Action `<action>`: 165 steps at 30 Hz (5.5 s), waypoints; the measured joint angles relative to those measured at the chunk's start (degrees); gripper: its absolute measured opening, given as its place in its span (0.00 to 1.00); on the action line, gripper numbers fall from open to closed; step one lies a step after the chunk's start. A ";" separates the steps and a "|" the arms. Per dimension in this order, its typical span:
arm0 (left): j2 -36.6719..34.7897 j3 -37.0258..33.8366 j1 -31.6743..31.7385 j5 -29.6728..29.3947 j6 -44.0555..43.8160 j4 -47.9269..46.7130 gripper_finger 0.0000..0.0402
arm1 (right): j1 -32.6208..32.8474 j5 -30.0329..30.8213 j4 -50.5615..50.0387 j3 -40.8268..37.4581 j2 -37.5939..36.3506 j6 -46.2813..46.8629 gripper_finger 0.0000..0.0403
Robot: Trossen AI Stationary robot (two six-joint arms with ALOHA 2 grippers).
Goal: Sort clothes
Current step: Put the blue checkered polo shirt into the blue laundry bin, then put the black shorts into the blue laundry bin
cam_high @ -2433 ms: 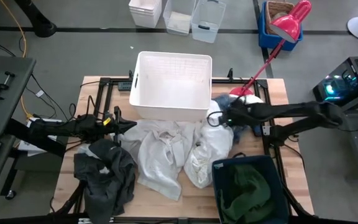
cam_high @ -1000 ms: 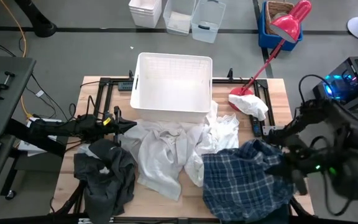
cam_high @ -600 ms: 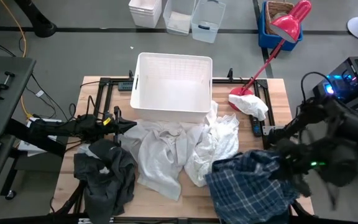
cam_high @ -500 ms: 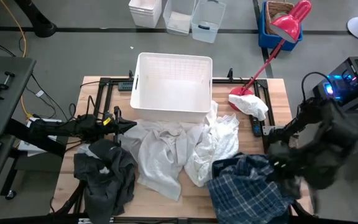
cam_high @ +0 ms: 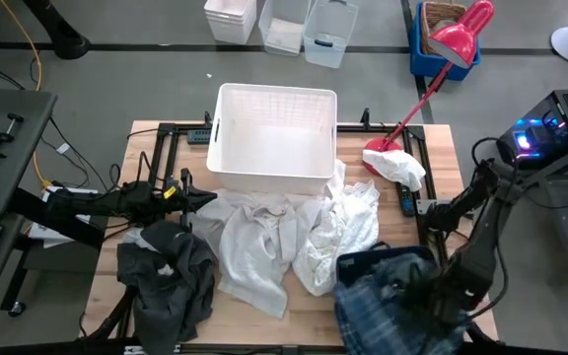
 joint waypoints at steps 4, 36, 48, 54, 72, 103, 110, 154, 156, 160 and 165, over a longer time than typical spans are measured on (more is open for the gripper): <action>0.02 0.00 -0.01 -0.01 -0.02 0.00 0.00 | -3.01 1.52 9.98 -5.21 1.46 3.90 0.01; 0.02 -0.02 -0.01 0.00 -0.01 0.34 0.00 | -9.66 -22.36 -3.34 -4.49 9.77 2.02 0.49; 0.00 -0.02 -0.01 -0.01 -0.01 0.39 0.00 | -10.82 -12.63 -26.39 20.07 4.27 4.19 0.64; 0.02 -0.02 0.00 0.00 0.00 0.39 0.00 | -18.90 16.06 -8.92 22.62 5.02 -3.40 0.64; 0.01 -0.02 -0.02 0.00 -0.02 0.41 0.00 | -42.00 -8.29 61.84 29.62 41.32 -80.22 0.64; 0.24 -0.02 -0.02 0.00 -0.02 0.37 0.00 | -44.78 9.74 55.68 56.56 66.45 -94.84 0.22; 0.22 -0.02 0.00 0.00 -0.02 0.37 0.00 | -45.55 1.77 50.46 60.17 62.30 -87.51 0.01; 0.24 0.00 0.00 0.00 0.00 -0.02 0.00 | 6.04 66.46 38.96 58.90 4.07 -115.64 0.00; 0.24 0.00 0.00 0.00 0.00 -0.02 0.00 | 8.99 74.34 39.57 58.88 4.50 -113.83 0.00; 0.24 0.00 0.00 0.00 0.00 0.00 0.00 | 15.48 83.62 46.20 59.07 5.00 -116.42 0.00; 0.24 0.00 0.00 0.00 0.00 0.00 0.00 | 20.88 83.84 51.17 59.05 5.55 -114.82 0.00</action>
